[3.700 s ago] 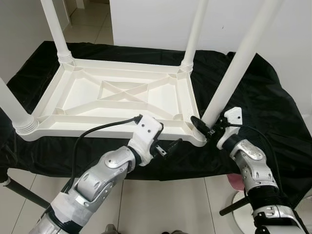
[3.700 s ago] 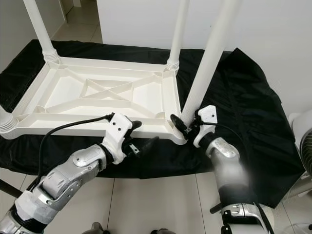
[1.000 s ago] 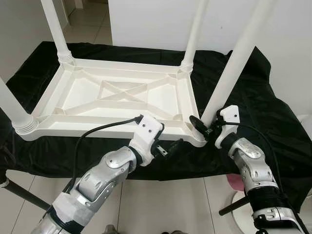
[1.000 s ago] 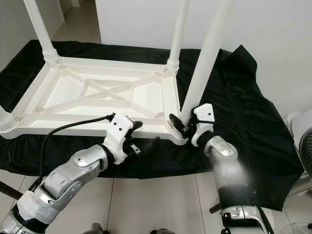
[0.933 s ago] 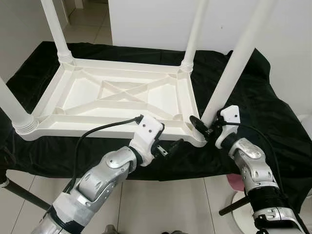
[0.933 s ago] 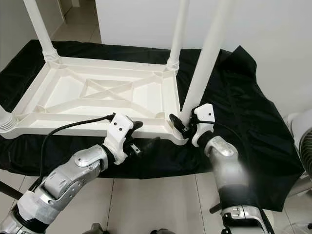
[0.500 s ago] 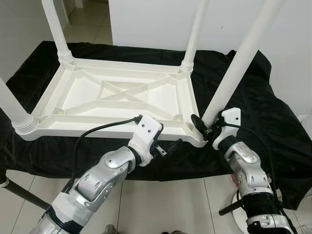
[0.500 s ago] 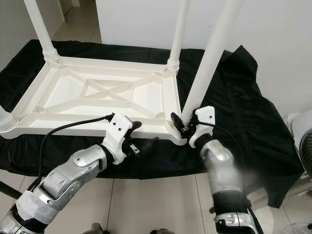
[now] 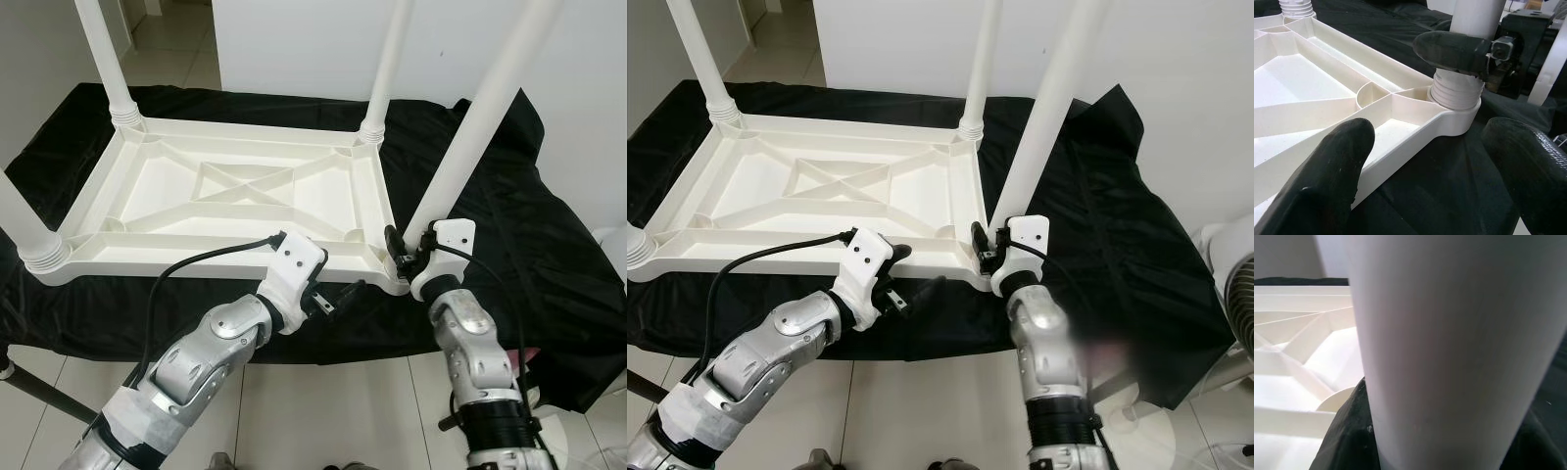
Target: Building children table
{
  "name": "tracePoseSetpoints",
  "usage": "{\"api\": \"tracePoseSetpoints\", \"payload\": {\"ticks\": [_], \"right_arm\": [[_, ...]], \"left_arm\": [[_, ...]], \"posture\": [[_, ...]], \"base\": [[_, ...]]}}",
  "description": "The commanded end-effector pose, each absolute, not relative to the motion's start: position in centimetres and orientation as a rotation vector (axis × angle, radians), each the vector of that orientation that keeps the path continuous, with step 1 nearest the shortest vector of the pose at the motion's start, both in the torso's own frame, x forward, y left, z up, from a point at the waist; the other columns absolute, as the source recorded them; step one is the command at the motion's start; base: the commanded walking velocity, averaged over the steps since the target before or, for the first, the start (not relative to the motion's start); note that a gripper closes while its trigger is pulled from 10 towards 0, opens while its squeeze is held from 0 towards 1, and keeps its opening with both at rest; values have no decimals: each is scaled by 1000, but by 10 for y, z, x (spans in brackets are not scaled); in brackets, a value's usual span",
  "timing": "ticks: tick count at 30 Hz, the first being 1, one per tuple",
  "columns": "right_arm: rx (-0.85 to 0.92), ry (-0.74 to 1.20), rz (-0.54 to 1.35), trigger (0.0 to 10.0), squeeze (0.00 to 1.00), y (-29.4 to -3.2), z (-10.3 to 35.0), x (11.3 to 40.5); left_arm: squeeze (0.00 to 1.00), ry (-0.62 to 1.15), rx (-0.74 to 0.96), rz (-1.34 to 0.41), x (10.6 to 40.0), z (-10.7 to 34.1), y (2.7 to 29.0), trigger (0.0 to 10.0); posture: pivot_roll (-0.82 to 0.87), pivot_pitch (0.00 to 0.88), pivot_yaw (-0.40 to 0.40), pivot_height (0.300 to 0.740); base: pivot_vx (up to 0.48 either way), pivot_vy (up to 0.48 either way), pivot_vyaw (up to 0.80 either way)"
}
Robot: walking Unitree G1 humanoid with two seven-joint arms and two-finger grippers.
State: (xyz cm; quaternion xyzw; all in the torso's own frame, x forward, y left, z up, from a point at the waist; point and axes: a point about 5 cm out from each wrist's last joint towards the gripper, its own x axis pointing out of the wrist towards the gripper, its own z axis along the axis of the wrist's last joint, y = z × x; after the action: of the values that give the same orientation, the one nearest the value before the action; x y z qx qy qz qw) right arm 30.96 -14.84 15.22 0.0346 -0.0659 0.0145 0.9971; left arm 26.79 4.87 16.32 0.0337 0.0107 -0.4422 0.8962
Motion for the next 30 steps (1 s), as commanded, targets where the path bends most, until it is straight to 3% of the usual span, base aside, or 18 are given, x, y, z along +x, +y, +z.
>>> {"api": "tracePoseSetpoints", "payload": {"ticks": [1, 6, 8, 16, 18, 19, 20, 29, 30], "right_arm": [[110, -45, -135, 10000, 0, -155, 134, 302], [115, -41, -157, 10000, 0, -153, 134, 301], [129, -26, -263, 10000, 0, -145, 134, 301], [143, -62, -232, 10000, 0, -142, 142, 304], [138, -76, -219, 10000, 180, -142, 145, 305], [138, -76, -219, 10000, 180, -142, 145, 305], [152, -86, -194, 10000, 1000, -141, 147, 305], [155, -107, -124, 10000, 1000, -139, 149, 304], [148, -121, -58, 10000, 0, -143, 150, 303]], "left_arm": [[0, 36, 70, -1088, 259, 162, 42, 10000], [0, 36, 70, -1089, 259, 162, 42, 10000], [0, 35, 68, -1088, 258, 162, 42, 10000], [0, 34, 65, -1083, 259, 162, 41, 10000], [0, 32, 64, -1083, 259, 162, 41, 10000], [0, 32, 64, -1083, 259, 162, 41, 10000], [0, 31, 63, -1082, 260, 162, 41, 10000], [0, 29, 61, -1078, 259, 162, 40, 10000], [0, 32, 60, -1077, 259, 161, 41, 10000]], "posture": [[-23, 91, -35, 740], [-23, 91, -35, 740], [-20, 91, -38, 740], [-20, 86, -44, 740], [-21, 86, -45, 740], [-21, 86, -45, 740], [-21, 85, -48, 740], [-22, 89, -52, 740], [-25, 88, -53, 740]], "base": [[0, 0, 0], [0, 0, 0], [0, 0, 0], [0, 0, 0], [0, 0, 0], [0, 0, 0], [0, 0, 0], [0, 0, 0], [0, 0, 0]]}}
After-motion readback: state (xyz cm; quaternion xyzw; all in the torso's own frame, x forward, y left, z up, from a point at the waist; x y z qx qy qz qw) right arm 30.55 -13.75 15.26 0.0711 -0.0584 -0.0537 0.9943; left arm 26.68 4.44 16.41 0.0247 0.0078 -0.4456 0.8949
